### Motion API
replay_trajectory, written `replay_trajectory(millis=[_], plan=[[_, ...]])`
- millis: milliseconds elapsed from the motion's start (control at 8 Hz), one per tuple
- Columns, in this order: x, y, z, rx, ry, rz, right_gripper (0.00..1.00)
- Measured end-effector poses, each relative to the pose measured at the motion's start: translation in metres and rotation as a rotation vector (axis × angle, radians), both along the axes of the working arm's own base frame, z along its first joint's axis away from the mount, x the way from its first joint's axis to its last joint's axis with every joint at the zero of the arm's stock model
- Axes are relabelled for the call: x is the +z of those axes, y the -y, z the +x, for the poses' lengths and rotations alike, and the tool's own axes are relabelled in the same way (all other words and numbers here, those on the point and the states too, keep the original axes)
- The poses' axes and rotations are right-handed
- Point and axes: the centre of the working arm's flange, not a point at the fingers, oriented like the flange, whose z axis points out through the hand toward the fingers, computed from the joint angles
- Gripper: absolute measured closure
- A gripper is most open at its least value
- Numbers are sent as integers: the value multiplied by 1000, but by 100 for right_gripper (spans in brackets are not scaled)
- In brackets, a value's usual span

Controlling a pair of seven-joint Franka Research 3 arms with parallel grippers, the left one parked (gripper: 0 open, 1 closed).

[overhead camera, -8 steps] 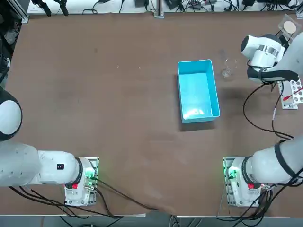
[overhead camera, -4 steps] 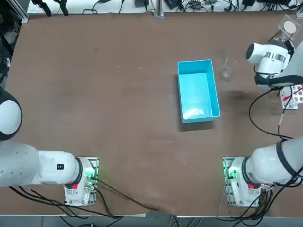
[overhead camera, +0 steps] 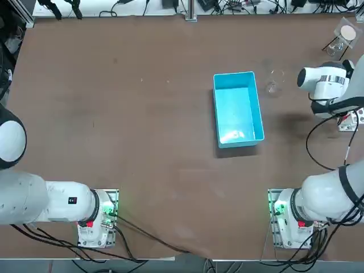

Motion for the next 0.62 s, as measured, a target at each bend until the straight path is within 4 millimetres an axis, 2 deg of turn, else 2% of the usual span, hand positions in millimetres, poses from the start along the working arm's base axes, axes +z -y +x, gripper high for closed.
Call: replay_trajectory(millis=[375,625], plan=[[-27,17,-10,36,17,-35,25],[-38,22,-16,34,15,-36,27]])
